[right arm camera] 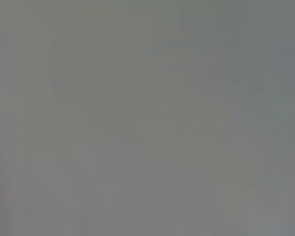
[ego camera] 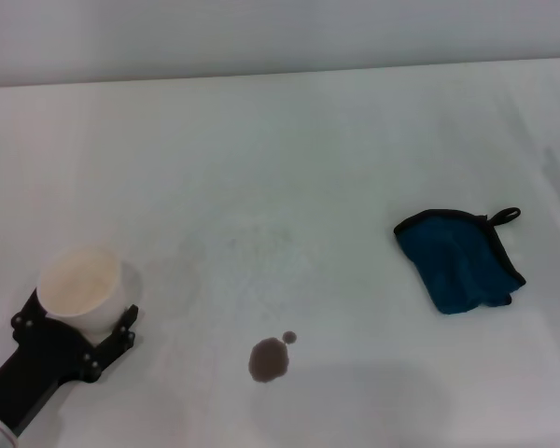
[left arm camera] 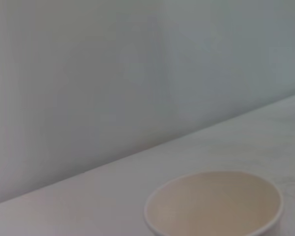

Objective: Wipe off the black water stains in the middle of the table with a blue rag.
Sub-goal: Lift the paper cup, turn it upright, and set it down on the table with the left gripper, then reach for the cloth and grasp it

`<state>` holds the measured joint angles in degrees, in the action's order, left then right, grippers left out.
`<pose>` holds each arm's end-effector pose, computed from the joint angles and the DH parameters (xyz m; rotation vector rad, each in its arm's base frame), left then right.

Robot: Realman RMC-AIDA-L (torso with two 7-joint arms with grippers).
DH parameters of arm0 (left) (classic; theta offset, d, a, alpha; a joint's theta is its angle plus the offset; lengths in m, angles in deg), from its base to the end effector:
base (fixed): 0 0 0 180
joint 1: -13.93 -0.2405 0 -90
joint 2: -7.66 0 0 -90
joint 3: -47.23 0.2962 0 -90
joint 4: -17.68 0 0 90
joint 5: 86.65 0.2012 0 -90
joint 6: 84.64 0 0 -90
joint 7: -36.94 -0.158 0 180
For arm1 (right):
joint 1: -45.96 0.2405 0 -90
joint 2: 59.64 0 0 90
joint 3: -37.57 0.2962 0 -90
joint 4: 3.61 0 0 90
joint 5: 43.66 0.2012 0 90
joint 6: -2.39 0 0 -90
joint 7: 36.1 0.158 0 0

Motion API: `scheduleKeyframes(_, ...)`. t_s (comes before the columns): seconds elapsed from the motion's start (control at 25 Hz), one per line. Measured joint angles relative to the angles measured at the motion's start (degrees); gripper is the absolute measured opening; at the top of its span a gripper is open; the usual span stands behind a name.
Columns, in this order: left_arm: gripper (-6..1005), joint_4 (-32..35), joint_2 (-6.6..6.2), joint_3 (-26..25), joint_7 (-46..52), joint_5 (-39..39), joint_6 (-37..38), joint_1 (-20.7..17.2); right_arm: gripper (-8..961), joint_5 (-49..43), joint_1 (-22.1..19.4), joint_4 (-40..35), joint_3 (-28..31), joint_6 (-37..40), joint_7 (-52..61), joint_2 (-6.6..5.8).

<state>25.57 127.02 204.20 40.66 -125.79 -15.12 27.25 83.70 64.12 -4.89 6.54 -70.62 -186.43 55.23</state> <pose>-0.3721 0.2363 -0.1092 -2.1440 -0.3832 -0.5001 0.4276 0.3013 0.0322 -1.4624 0.7383 0.7436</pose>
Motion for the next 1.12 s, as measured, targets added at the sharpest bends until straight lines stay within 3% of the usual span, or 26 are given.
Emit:
scheduleKeyframes(0.76,882,0.0,-0.01,0.5,4.4,-0.3,0.9,-3.5,839,0.0,0.8,-1.6,-0.1,2.2,0.1,0.04)
scheduleKeyframes(1.12,881,-0.3,-0.02,0.1,3.9,-1.2,6.1,-8.7,839,0.0,1.2,-2.4,-0.2,2.5,0.1,0.08)
